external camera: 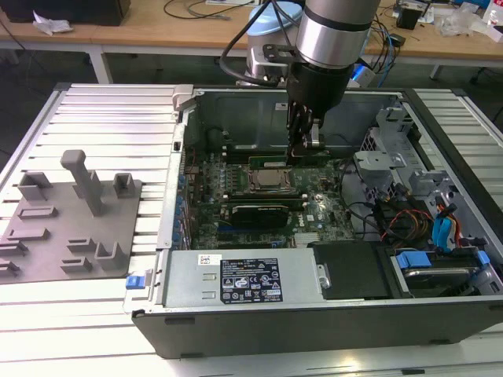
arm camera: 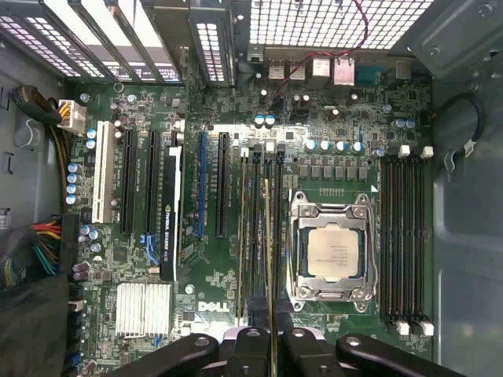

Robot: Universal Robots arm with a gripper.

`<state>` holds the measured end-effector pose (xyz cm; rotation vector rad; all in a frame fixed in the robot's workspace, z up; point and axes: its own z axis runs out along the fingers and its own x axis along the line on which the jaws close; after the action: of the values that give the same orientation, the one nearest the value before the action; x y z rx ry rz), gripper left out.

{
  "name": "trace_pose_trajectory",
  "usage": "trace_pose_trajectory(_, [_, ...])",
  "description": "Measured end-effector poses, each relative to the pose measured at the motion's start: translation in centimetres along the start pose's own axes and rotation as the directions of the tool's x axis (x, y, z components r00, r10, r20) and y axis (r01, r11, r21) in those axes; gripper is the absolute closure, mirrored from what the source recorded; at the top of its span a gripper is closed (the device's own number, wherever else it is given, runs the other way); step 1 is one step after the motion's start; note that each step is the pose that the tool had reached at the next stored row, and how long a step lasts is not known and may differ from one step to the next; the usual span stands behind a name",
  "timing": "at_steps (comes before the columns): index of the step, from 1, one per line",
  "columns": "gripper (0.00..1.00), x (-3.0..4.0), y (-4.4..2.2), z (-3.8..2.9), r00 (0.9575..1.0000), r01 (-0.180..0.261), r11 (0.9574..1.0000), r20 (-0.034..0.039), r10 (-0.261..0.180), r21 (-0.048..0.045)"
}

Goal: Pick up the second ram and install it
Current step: 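Insert the second ram into the second slot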

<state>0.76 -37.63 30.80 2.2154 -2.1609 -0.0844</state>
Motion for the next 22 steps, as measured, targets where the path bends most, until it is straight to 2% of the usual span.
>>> trace_pose_trajectory(3, [0.87,0.00,0.00,0.03,1.0000,0.000,1.0000,0.0001,0.000,0.0000])
trace_pose_trajectory(6, [0.87,0.00,-0.02,0.33,1.0000,0.000,1.0000,0.0000,0.000,0.0000])
trace_pose_trajectory(22, [0.87,0.05,-0.16,2.40,1.0000,0.000,1.0000,-0.0006,0.000,0.0000])
